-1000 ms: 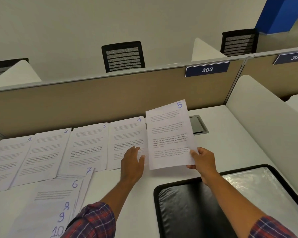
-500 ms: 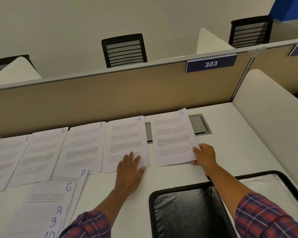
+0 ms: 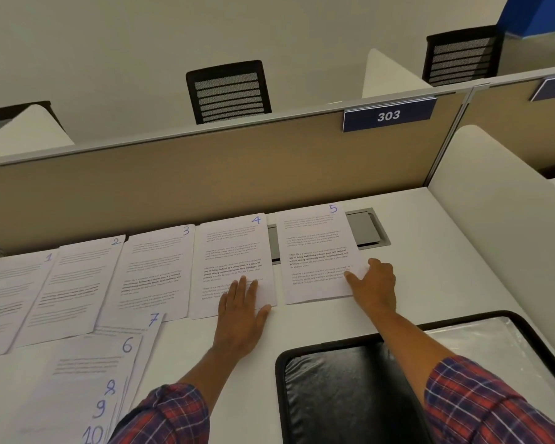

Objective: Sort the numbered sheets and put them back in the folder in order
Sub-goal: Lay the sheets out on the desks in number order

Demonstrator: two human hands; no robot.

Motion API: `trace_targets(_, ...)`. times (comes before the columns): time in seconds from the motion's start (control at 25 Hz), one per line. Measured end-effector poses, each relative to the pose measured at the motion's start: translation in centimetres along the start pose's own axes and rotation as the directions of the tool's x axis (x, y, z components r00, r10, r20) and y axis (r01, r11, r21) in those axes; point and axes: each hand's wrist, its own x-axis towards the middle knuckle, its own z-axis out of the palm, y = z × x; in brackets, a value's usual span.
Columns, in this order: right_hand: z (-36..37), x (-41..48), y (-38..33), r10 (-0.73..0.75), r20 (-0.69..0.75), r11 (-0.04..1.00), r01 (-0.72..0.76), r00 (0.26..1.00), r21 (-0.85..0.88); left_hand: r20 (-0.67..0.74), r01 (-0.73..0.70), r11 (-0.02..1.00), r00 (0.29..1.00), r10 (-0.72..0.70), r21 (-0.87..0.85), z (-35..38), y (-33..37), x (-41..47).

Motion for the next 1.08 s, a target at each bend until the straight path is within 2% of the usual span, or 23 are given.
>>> trace_targets(0.12, 0.7, -1.9, 0.2, -0.076, -0.018, 0.976, 0.071, 0.997, -0.207, -0.011, -0.022, 1.000, 1.000, 0.022, 0.010, -0.2, -0.1, -0.5)
trace_targets(0.4, 3.6, -9.0, -0.7, -0.240, 0.084, 0.908, 0.254, 0.967, -0.334, -0.004, -0.084, 0.996, 0.996, 0.084, 0.016, -1.0, -2.2, -3.6)
trace_targets(0.68, 8.4, -17.3, -4.5, -0.394, 0.127, 0.819, 0.410, 0.911, -0.402, -0.019, -0.113, 0.991, 0.993, 0.114, 0.076, -2.7, -7.1, -8.1)
trace_targets(0.88, 12.9, -23.0, -8.0, -0.419, 0.209, 0.781, 0.468, 0.884, -0.413, -0.038, -0.137, 0.987, 0.989, 0.141, 0.090, -3.4, -12.1, -12.2)
trace_targets(1.08, 18.2, -28.2, -11.5, -0.446, 0.281, 0.776, 0.524, 0.850, -0.352, -0.042, -0.113, 0.989, 0.992, 0.118, 0.097, -3.8, -19.2, -15.2)
